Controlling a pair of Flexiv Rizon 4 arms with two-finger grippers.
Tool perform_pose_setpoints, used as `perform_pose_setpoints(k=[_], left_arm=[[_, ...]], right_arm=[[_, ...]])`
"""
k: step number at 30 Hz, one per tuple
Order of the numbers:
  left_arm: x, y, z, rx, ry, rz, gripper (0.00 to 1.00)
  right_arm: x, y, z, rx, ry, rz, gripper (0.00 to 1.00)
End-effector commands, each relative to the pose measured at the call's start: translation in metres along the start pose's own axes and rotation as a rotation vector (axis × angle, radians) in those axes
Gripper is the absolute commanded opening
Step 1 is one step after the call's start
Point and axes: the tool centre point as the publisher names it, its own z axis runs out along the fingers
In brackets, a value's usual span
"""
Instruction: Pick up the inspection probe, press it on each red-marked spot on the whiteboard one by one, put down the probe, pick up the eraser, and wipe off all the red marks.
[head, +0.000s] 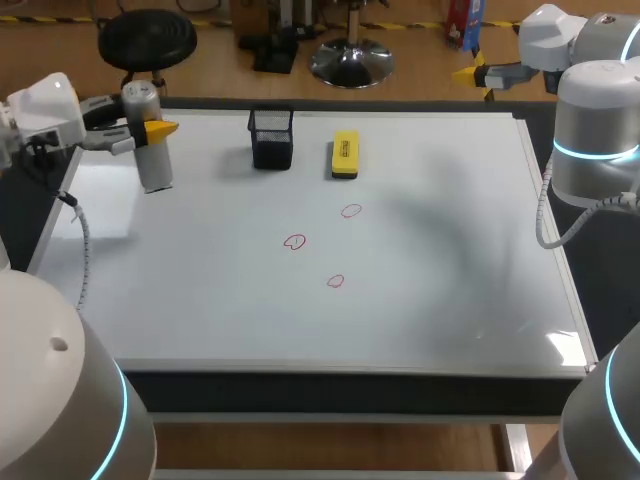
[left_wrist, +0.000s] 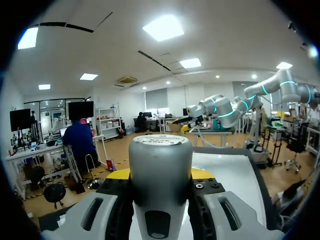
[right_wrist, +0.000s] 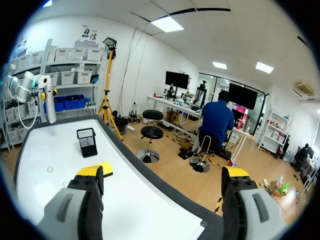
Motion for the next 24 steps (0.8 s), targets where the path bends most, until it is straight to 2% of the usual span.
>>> perform_pose_setpoints(k=[1,11,15,24], left_arm=[[-0.009,0.002,-0.014,-0.002,0.004,-0.001,0.0],[-0.041,0.015,-0.027,-0.002,0.004,0.022,0.0],[-0.044,0.018,-0.041,-0.001,-0.024,0.029,0.0],[-0.043,0.025,-0.052,0.01,-0.032,0.026,0.0]], right_arm=[[0.0,0.0,0.0,0.0,0.0,0.0,1.0],[0.0,0.0,0.0,0.0,0.0,0.0,1.0],[0.0,0.0,0.0,0.0,0.0,0.0,1.0],[0.0,0.0,0.0,0.0,0.0,0.0,1.0]])
